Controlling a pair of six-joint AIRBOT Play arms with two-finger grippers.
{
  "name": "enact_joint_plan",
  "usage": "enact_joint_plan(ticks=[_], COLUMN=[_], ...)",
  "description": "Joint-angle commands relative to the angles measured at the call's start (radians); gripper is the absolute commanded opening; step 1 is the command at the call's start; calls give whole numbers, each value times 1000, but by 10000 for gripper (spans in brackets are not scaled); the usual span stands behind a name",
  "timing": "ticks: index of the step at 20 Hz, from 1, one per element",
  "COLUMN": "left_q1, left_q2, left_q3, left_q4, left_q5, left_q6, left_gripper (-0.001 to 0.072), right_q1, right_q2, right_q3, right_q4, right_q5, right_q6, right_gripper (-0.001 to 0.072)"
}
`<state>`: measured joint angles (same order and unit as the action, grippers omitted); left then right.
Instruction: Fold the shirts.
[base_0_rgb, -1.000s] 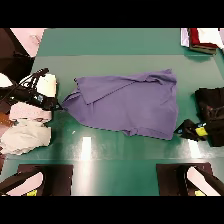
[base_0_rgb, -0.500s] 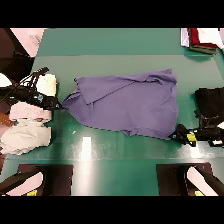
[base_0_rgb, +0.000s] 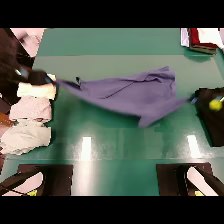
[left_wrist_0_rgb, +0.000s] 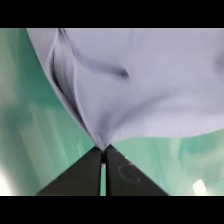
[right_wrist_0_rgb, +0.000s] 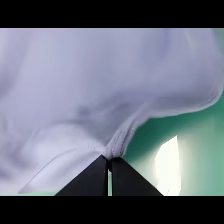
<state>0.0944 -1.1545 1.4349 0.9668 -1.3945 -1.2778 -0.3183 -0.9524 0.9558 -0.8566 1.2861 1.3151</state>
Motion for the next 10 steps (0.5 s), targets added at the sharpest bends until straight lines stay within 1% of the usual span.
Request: enact_joint_plan(ticks=[1,3,5,8,10], left_q1=[0,0,0,0,0], left_q2=[1,1,18,151,243], left_q3=[358,580,764,771,764], left_q4=[-9,-8,-9,-3,2], left_q5=[2,7,24,163,234], left_q6=[-85,-112,-114,-114,-114], left_gripper=[23,23,23,23,23], right_q1=[-2,-5,-5,-5,-5], right_q2=[1,1,1,2,29], right_q3=[421,661,874,1130,1204], right_q4=[24,22,16,16,14], right_q5=[2,-18,-27,-23,-36], right_q6=[5,5,6,14,18], right_gripper=[15,15,16,16,16])
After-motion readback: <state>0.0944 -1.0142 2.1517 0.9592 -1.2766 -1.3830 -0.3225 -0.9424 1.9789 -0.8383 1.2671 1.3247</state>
